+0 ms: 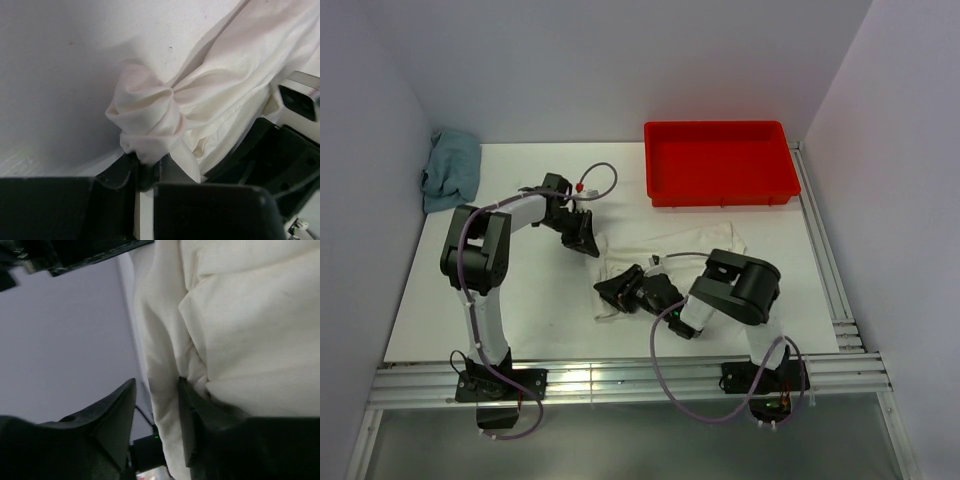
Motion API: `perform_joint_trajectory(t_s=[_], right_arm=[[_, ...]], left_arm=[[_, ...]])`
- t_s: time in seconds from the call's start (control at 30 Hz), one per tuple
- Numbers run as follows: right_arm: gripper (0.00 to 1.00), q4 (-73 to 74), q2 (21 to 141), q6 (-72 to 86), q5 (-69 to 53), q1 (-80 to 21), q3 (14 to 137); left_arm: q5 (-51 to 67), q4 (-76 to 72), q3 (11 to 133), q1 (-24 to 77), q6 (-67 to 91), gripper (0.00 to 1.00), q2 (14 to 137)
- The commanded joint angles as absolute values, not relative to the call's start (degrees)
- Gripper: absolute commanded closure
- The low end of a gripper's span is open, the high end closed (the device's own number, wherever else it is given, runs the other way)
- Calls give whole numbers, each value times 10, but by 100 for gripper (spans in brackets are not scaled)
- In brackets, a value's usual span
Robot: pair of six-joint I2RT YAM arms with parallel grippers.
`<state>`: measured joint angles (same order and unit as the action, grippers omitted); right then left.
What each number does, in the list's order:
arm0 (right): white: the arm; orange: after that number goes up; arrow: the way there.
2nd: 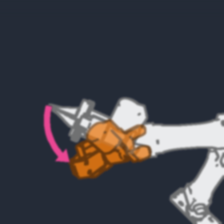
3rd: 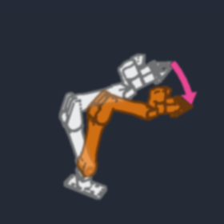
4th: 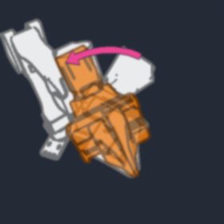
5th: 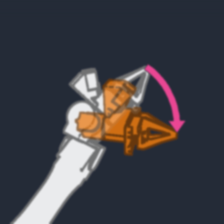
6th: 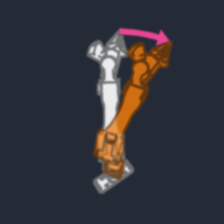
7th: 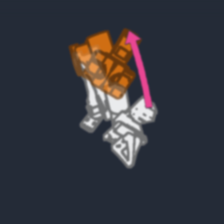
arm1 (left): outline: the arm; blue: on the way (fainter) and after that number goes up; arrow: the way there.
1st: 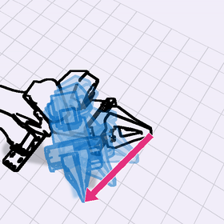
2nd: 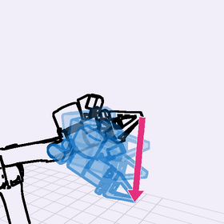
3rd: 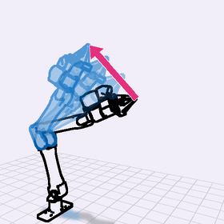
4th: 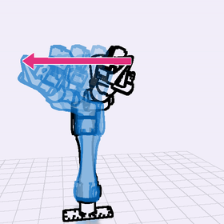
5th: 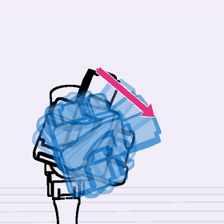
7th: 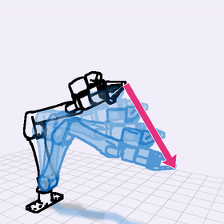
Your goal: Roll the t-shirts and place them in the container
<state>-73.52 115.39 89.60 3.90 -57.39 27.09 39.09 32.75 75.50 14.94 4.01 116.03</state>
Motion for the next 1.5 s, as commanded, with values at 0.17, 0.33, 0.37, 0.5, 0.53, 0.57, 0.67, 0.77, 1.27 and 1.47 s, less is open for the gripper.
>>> perform_joint_trajectory(t_s=[0.17, 0.33, 0.37, 0.5, 0.53, 0.57, 0.67, 0.77, 1.27, 1.47], right_arm=[[44, -10, 1018, 708, 194, -642, 498], [44, 216, 1036, 686, 288, -675, 633], [43, 251, 1040, 684, 301, -684, 661], [43, 323, 1066, 669, 346, -696, 729], [43, 335, 1073, 660, 354, -697, 743], [43, 344, 1079, 653, 366, -698, 756], [43, 373, 1109, 626, 388, -700, 815], [43, 389, 1140, 603, 405, -700, 848], [42, 397, 1208, 556, 381, -709, 927], [43, 429, 1216, 604, 359, -715, 911]], left_arm=[[202, 383, 802, 173, 24, 100, 1152], [174, 402, 820, 185, 22, 100, 1163], [167, 405, 823, 187, 21, 100, 1165], [151, 421, 841, 196, 22, 100, 1173], [149, 424, 847, 198, 24, 100, 1174], [147, 430, 851, 199, 24, 100, 1176], [139, 440, 863, 206, 24, 100, 1184], [133, 446, 874, 209, 25, 100, 1193], [113, 470, 909, 222, 39, 100, 1213], [101, 481, 921, 224, 44, 100, 1221]])
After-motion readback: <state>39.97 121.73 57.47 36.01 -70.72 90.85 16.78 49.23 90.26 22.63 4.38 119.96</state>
